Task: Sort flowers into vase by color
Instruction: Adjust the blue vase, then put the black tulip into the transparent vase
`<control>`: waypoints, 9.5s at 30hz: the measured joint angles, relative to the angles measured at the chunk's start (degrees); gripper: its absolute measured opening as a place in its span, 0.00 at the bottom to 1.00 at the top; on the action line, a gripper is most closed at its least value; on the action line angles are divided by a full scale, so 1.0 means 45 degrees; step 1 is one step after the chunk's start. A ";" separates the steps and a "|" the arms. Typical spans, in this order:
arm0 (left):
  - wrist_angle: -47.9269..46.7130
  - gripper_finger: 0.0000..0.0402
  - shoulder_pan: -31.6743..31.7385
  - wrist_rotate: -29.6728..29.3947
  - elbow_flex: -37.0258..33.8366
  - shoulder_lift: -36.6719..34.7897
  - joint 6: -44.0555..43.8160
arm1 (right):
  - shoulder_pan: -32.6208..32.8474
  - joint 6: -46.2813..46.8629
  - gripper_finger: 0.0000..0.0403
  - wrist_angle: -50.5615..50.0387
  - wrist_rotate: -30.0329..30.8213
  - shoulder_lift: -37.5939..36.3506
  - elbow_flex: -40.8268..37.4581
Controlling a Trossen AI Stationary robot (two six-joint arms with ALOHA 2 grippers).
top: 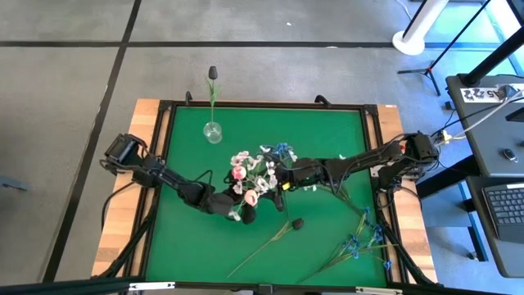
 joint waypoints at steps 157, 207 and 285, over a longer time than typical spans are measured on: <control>0.1751 0.74 -0.1248 0.0316 -0.3815 -0.2089 -0.1937 | -0.8796 -0.0311 0.99 -0.0712 -0.1661 -0.0034 -0.3181; -0.5917 0.74 -0.1923 0.3700 0.1857 0.0013 -0.3365 | 0.0805 0.6644 0.99 -1.5201 0.1279 -1.3396 -0.3172; -2.4238 0.00 -0.3741 -0.9581 0.6411 0.1357 -2.2226 | 0.9068 0.4441 0.99 -0.9664 0.8689 -1.1288 -0.3167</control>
